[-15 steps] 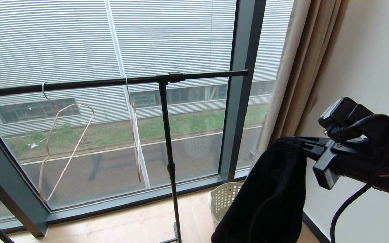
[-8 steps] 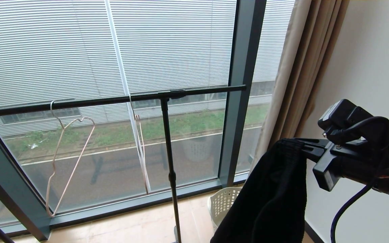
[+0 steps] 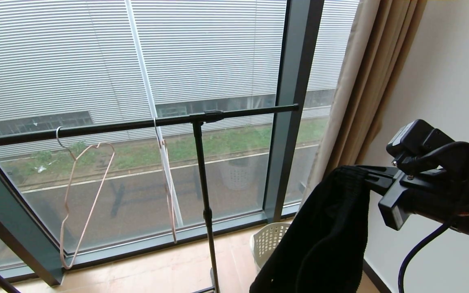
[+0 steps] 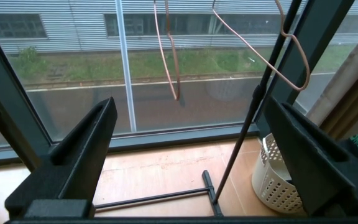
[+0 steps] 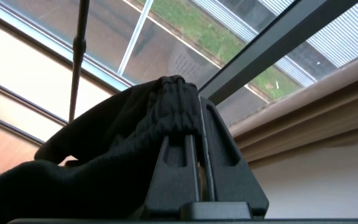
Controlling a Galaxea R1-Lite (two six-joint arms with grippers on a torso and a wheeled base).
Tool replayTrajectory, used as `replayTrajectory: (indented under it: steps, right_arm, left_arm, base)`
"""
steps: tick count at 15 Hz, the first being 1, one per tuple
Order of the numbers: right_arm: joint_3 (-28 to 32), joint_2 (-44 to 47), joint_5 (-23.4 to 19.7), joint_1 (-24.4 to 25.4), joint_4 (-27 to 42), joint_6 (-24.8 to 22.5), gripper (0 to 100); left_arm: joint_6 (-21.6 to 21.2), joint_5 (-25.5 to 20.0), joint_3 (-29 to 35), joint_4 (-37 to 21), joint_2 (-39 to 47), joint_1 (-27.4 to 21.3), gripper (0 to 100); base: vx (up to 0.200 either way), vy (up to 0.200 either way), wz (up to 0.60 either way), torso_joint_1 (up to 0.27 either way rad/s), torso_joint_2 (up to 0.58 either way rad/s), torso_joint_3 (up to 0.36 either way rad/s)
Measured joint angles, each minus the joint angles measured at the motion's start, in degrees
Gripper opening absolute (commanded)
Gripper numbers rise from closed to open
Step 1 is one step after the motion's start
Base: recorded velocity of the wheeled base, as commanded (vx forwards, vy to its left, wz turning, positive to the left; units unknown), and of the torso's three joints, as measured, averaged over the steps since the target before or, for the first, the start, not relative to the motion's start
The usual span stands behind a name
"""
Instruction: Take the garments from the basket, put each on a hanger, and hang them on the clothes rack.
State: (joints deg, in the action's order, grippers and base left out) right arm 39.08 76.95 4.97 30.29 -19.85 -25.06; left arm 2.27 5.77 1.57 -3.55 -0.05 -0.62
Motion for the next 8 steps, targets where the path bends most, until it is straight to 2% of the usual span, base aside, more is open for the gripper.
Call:
replayTrajectory:
  steps: [2, 6, 7, 8]
  right_arm:
    - [-0.67, 0.01, 0.00, 0.00, -0.57, -1.67, 0]
    - [-0.83, 0.21, 0.04, 0.00, -0.71, -1.95, 0]
    - [-0.83, 0.23, 0.04, 0.00, -0.76, -1.91, 0]
    - [-0.83, 0.26, -0.02, 0.02, -0.79, -1.93, 0]
  left_arm:
    - [-0.06, 0.00, 0.00, 0.02, 0.00, 0.00, 100]
    - [-0.09, -0.07, 0.00, 0.02, 0.00, 0.00, 100]
    - [-0.09, -0.13, 0.00, 0.02, 0.00, 0.00, 100]
    - [-0.04, -0.13, 0.00, 0.02, 0.00, 0.00, 100]
  base:
    - [0.000, 0.000, 0.60, -0.002, 0.00, 0.005]
    - [0.000, 0.000, 0.60, 0.005, 0.00, 0.004]
    - [-0.200, 0.000, 0.60, 0.002, 0.00, 0.002]
    - [-0.200, 0.000, 0.00, 0.002, 0.00, -0.002]
